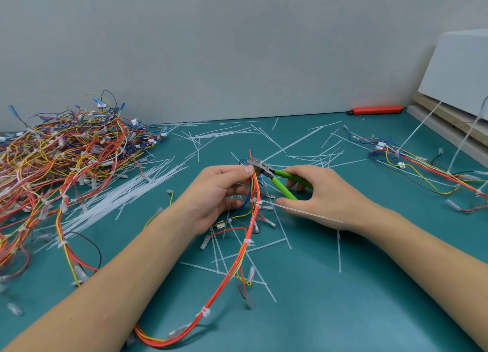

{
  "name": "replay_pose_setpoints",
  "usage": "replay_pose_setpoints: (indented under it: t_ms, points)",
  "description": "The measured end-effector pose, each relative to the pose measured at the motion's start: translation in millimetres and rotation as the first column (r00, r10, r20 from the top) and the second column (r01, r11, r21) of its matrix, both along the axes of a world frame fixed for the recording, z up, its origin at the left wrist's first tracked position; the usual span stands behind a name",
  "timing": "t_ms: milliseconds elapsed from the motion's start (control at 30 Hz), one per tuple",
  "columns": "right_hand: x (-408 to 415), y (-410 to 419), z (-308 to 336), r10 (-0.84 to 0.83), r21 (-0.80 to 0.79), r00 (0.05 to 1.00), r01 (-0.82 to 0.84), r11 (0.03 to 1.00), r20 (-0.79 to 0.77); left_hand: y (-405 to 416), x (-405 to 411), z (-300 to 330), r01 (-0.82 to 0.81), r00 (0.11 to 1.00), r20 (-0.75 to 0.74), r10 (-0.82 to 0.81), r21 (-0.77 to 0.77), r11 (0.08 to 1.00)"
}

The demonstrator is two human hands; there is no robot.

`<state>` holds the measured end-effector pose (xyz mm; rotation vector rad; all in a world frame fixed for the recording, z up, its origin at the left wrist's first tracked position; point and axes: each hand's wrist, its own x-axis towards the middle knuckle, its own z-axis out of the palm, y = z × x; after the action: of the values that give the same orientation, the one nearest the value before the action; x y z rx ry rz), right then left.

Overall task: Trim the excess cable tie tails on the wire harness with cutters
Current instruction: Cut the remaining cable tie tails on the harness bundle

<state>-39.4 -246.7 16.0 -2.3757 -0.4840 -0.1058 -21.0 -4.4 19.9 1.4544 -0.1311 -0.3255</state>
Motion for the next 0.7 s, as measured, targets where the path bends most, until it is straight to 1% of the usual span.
replay_pose_setpoints:
  t_ms: [167, 267, 400, 567, 700]
  points:
    - [1.2, 0.5, 0.3, -0.005, -0.026, 1.0, 0.005, 1.0, 0.009, 0.0, 0.0, 0.6, 0.003, 1.0, -0.005, -0.003, 0.006, 1.0]
    - [3.0, -1.1, -0.1, -0.038, -0.008, 0.999, 0.038, 0.999, 0.011, -1.1, -0.6, 0.2, 0.003, 1.0, 0.007, -0.003, 0.01, 1.0]
    - [3.3, -2.3, -1.2, -0.068, -0.03, 0.998, 0.068, 0.997, 0.016, -1.6, -0.4, 0.7, 0.005, 1.0, 0.016, -0.006, 0.015, 1.0]
    - [1.0, 1.2, -0.7, -0.02, -0.023, 1.0, 0.02, 1.0, -0.002, -1.8, -2.1, 1.5, 0.004, 1.0, 0.022, -0.005, 0.008, 1.0]
    - [0.1, 1.0, 0.7, 0.005, -0.028, 1.0, -0.004, 1.0, 0.019, -1.2, -2.5, 3.1, 0.006, 0.998, 0.069, -0.009, 0.043, 0.999]
